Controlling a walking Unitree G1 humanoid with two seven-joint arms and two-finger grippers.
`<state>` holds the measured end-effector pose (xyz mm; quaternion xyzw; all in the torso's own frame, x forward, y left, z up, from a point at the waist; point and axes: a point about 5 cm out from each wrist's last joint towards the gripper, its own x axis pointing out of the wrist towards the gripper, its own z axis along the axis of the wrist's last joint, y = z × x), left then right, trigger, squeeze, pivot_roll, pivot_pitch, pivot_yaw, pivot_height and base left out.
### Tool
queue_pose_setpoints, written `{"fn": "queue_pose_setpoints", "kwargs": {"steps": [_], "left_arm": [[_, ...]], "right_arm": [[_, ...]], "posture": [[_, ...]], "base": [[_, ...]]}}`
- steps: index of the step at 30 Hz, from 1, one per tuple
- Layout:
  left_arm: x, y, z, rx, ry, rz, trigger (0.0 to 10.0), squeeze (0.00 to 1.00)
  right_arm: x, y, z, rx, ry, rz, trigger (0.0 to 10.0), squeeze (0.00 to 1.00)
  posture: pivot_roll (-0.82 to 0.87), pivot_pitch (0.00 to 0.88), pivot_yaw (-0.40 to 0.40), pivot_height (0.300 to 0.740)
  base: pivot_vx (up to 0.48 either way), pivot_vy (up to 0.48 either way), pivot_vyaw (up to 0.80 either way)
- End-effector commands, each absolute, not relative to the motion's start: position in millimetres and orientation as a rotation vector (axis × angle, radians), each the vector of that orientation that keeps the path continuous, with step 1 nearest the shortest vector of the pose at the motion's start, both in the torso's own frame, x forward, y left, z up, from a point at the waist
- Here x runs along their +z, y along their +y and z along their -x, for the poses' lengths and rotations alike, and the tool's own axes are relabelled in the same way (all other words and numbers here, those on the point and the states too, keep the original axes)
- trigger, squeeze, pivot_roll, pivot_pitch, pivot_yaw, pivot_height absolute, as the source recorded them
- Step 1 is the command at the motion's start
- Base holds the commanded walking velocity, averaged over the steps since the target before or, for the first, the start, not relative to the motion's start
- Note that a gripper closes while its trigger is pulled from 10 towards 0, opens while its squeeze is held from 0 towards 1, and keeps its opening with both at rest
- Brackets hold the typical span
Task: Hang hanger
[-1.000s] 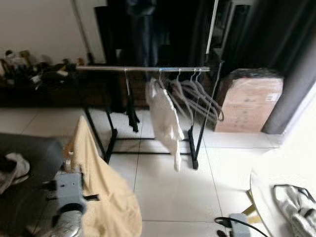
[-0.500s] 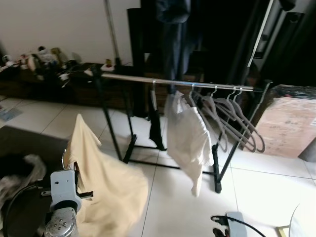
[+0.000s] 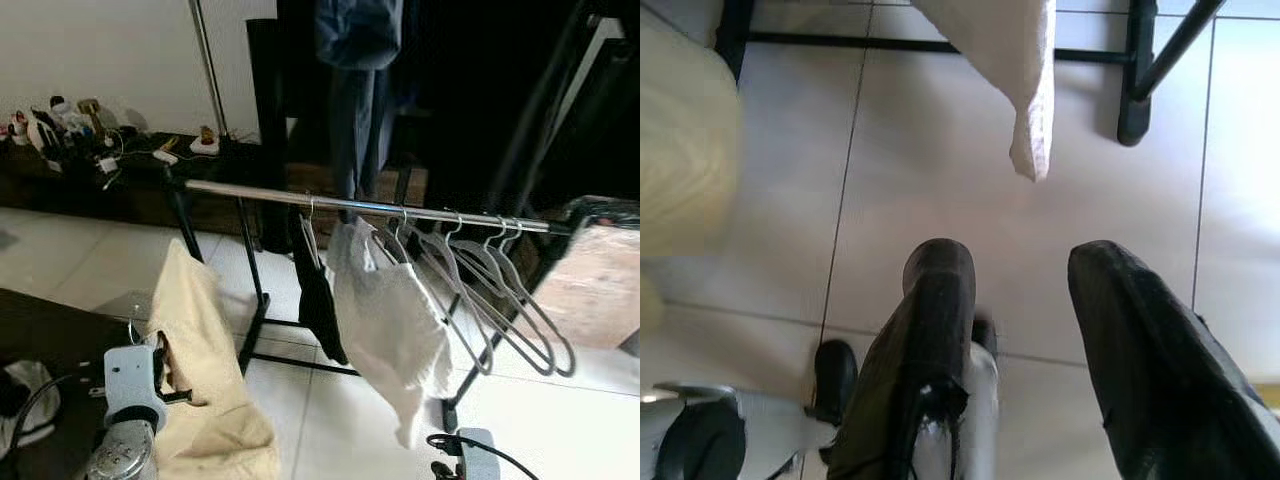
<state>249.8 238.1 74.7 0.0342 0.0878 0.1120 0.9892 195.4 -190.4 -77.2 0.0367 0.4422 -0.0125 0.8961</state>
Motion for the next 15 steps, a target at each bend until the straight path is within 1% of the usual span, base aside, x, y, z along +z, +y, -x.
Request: {"fn": "queue_pose_setpoints", "kwargs": {"steps": [1,3,8,11,12,15], "left_arm": [[77.5,228.9,-254.8,0.159,0.173,-0.059,10.0,0.0],[75.0,226.8,-254.7,0.124,0.196,-0.058,10.0,0.0],[72.7,230.1,-255.7,0.128,0.225,-0.025,10.0,0.0],[70.0,223.5,-258.2,0.02,0.275,-0.044,10.0,0.0],[68.0,220.0,-258.8,-0.028,0.301,-0.054,10.0,0.0],[69.2,219.8,-259.7,-0.042,0.293,-0.073,10.0,0.0]], "right_arm": [[-78.5,-199.4,-190.7,-0.053,0.934,-0.065,10.0,0.0],[-79.2,-199.5,-189.4,-0.051,0.942,-0.061,10.0,0.0],[-81.2,-200.4,-185.8,-0.048,0.969,-0.031,10.0,0.0],[-82.4,-199.7,-183.7,-0.041,0.978,-0.027,10.0,0.0],[-82.7,-199.3,-183.2,-0.039,0.98,-0.027,10.0,0.0],[-83.2,-198.7,-182.3,-0.037,0.981,-0.032,10.0,0.0]], "posture": [[0.01,0.076,-0.008,0.74],[0.01,0.075,-0.009,0.74],[0.01,0.076,-0.008,0.74],[0.02,0.075,-0.007,0.74],[0.02,0.075,-0.007,0.74],[0.01,0.071,-0.004,0.74]], "base": [[0.48,0.0,0.0],[0.469,0.0,0.0],[0.467,0.0,0.0],[0.459,0.0,0.0],[0.24,0.0,0.0],[0.0,0.0,0.0]]}}
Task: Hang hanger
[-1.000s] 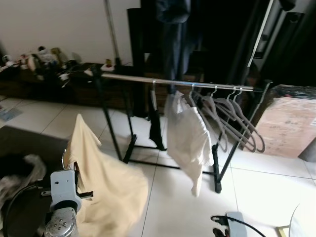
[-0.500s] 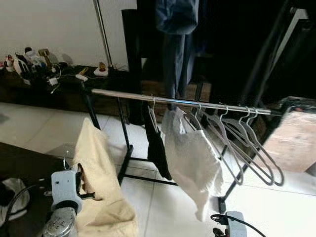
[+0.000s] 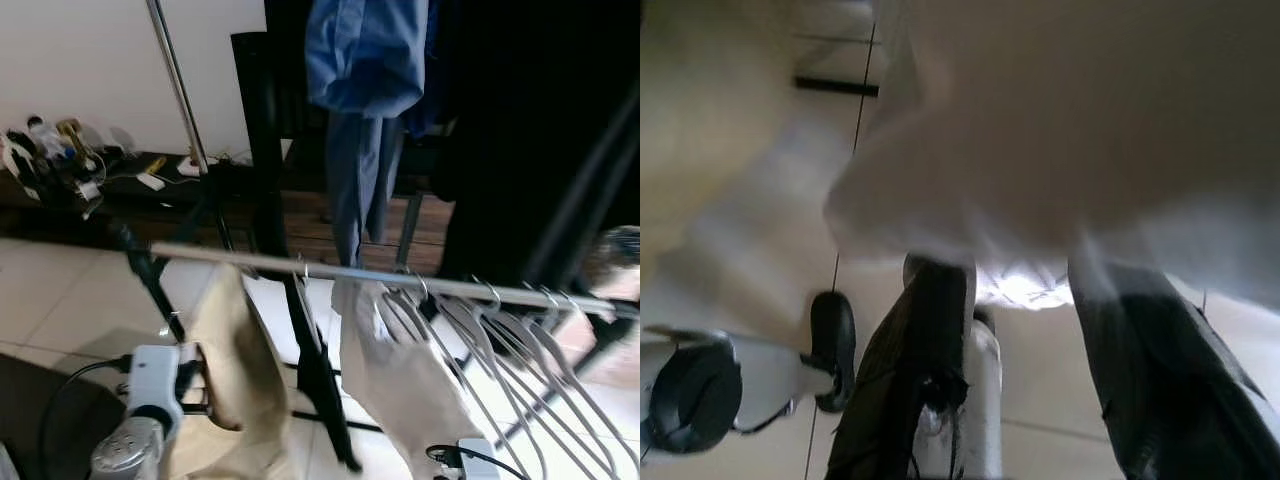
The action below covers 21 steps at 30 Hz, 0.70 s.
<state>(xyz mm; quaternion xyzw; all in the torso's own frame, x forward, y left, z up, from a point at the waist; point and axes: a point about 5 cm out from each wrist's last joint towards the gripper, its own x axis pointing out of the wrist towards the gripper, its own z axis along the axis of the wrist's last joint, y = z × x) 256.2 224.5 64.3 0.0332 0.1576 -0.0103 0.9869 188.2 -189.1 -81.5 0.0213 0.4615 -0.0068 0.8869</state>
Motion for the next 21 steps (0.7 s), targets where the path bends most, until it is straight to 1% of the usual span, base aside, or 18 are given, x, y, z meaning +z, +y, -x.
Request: {"fn": "queue_pose_setpoints", "kwargs": {"steps": [1,5,6,7,8,12,13,16,20,21], "left_arm": [[71.9,221.8,-261.0,-0.025,0.278,-0.071,10.0,0.0],[81.6,219.8,-265.0,-0.059,0.246,-0.177,10.0,0.0],[86.6,216.6,-269.1,-0.077,0.227,-0.196,10.0,0.0],[93.3,212.5,-276.2,-0.092,0.205,-0.261,10.0,0.0],[99.4,212.4,-283.6,-0.048,0.181,-0.282,10.0,0.0],[105.7,202.8,-303.8,-0.032,0.161,-0.283,10.0,0.0],[105.7,202.6,-304.9,-0.03,0.162,-0.283,10.0,0.0],[108.6,207.4,-321.0,0.052,0.199,-0.214,10.0,0.0],[115.9,206.6,-340.4,0.057,0.207,-0.173,10.0,0.0],[115.5,205.0,-346.2,0.049,0.237,-0.14,10.0,0.0]], "right_arm": [[-83.4,-198.5,-181.8,-0.038,0.98,-0.033,10.0,0.0],[-84.0,-197.8,-180.8,-0.037,0.983,-0.031,10.0,0.0],[-84.2,-197.6,-180.5,-0.035,0.984,-0.031,10.0,0.0],[-84.7,-197.2,-179.6,-0.031,0.988,-0.028,10.0,0.0],[-85.0,-197.2,-179.0,-0.03,0.99,-0.028,10.0,0.0],[-86.3,-196.7,-176.3,-0.02,1.0,-0.023,10.0,0.0],[-86.3,-196.7,-176.2,-0.019,1.0,-0.023,10.0,0.0],[-86.9,-196.4,-174.9,-0.01,1.005,-0.027,10.0,0.0],[-87.3,-196.5,-173.9,-0.004,1.009,-0.025,10.0,0.0],[-87.3,-196.4,-173.8,-0.002,1.009,-0.025,10.0,0.0]], "posture": [[0.01,0.069,-0.005,0.74],[0.01,0.069,-0.009,0.74],[0.01,0.069,-0.012,0.74],[0.01,0.07,-0.013,0.74],[0.01,0.07,-0.015,0.74],[0.01,0.071,-0.022,0.74],[0.01,0.072,-0.022,0.74],[0.0,0.076,-0.026,0.74],[0.0,0.082,-0.029,0.74],[-0.01,0.082,-0.028,0.74]], "base": [[0.0,0.0,0.0],[0.0,0.0,0.0],[0.0,0.0,0.0],[0.0,0.0,0.0],[0.0,0.0,0.0],[0.0,0.0,0.0],[0.0,0.0,0.0],[0.0,0.0,0.0],[0.0,0.0,0.0],[0.0,0.0,0.0]]}}
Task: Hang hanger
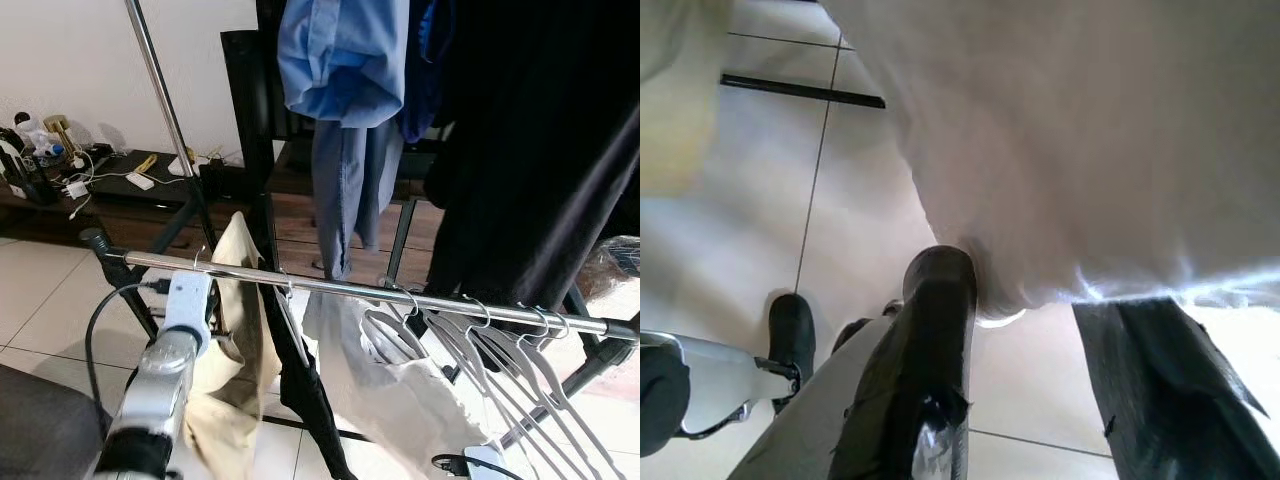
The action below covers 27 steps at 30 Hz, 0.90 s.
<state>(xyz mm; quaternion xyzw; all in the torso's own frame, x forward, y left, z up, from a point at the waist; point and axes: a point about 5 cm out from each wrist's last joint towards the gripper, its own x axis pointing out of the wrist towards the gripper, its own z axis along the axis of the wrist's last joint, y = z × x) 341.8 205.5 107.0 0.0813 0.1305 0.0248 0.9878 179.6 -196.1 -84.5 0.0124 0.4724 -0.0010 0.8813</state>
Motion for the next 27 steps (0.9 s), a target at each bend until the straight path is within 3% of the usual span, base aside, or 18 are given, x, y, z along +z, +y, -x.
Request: {"fn": "queue_pose_setpoints", "kwargs": {"steps": [1,7,12,13,17,24,25,27], "left_arm": [[114.8,205.3,-349.6,0.052,0.256,-0.118,10.0,0.0],[93.8,207.0,-349.7,0.07,0.41,-0.041,10.0,0.0],[84.0,205.9,-342.2,0.077,0.428,-0.009,10.0,0.0],[91.0,206.7,-338.4,0.088,0.341,-0.026,10.0,1.0],[104.6,200.2,-327.7,0.063,0.237,-0.045,10.0,1.0],[110.5,181.6,-270.1,-0.042,0.224,-0.159,10.0,1.0],[111.0,169.2,-264.5,-0.13,0.233,-0.134,10.0,0.0],[113.6,133.3,-256.8,-0.415,0.286,-0.084,10.0,0.0]], "right_arm": [[-87.4,-196.3,-173.8,-0.002,1.008,-0.025,10.0,0.0],[-87.7,-194.0,-173.6,0.007,1.008,-0.033,10.0,0.0],[-87.6,-193.2,-174.1,0.01,1.007,-0.035,10.0,0.0],[-87.4,-193.0,-174.6,0.009,1.006,-0.036,10.0,0.0],[-87.1,-193.4,-175.1,0.01,1.004,-0.036,10.0,0.0],[-88.4,-191.5,-172.9,0.017,1.012,-0.038,10.0,0.0],[-88.4,-191.4,-172.7,0.017,1.013,-0.038,10.0,0.0],[-88.5,-191.5,-172.6,0.015,1.013,-0.038,10.0,0.0]], "posture": [[-0.01,0.083,-0.028,0.74],[-0.01,0.086,-0.027,0.74],[-0.01,0.085,-0.024,0.74],[-0.01,0.084,-0.024,0.74],[-0.01,0.085,-0.024,0.74],[0.01,0.09,-0.012,0.74],[0.01,0.089,-0.011,0.74],[0.0,0.08,-0.007,0.74]], "base": [[0.0,0.0,0.0],[0.0,0.0,0.0],[0.0,0.0,0.0],[0.0,0.0,0.0],[0.0,0.0,0.0],[0.0,0.0,0.0],[0.0,0.0,0.0],[0.0,0.0,0.0]]}}
